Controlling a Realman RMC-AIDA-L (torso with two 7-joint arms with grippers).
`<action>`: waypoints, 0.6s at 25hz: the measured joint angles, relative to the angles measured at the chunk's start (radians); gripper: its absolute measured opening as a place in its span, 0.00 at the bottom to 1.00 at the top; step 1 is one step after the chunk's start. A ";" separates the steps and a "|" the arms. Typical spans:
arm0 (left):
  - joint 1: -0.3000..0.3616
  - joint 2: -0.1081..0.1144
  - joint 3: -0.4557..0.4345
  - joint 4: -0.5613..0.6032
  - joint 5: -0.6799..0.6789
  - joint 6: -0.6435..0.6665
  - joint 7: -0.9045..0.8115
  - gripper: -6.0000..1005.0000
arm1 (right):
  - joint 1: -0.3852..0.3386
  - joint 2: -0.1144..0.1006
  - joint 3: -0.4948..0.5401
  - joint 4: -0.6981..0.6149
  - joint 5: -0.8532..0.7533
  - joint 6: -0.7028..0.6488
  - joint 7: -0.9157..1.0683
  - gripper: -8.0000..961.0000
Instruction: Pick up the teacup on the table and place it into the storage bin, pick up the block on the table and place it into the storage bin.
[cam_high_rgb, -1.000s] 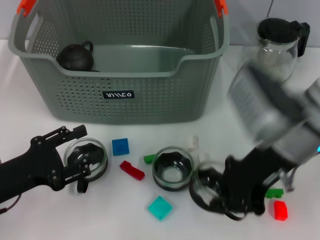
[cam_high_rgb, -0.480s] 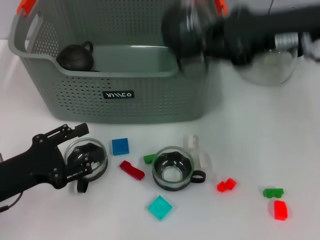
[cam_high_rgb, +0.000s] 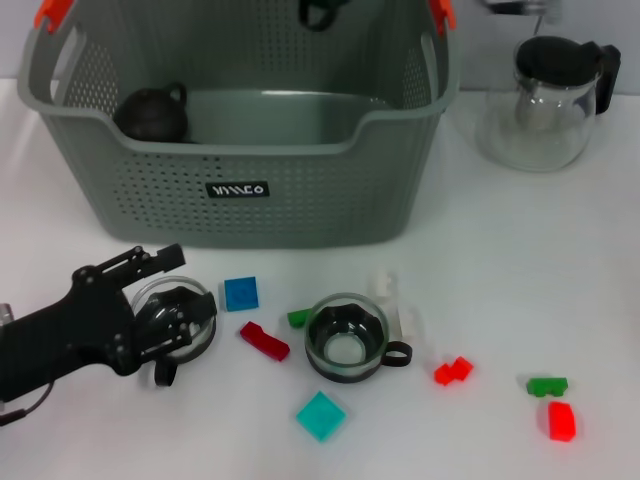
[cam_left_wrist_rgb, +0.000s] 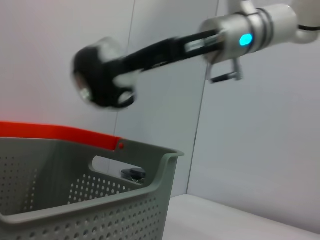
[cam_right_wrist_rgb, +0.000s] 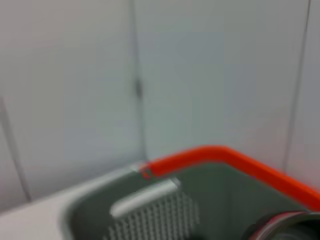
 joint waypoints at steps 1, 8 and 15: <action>-0.001 0.000 0.000 -0.003 0.000 -0.002 0.000 0.72 | 0.035 0.001 -0.009 0.061 -0.034 0.035 0.019 0.07; -0.002 0.000 0.002 -0.007 0.000 -0.016 0.000 0.72 | 0.215 0.001 -0.034 0.444 -0.138 0.299 0.061 0.07; -0.004 -0.005 0.006 -0.008 0.000 -0.025 0.000 0.72 | 0.237 0.003 -0.107 0.571 -0.144 0.421 0.091 0.07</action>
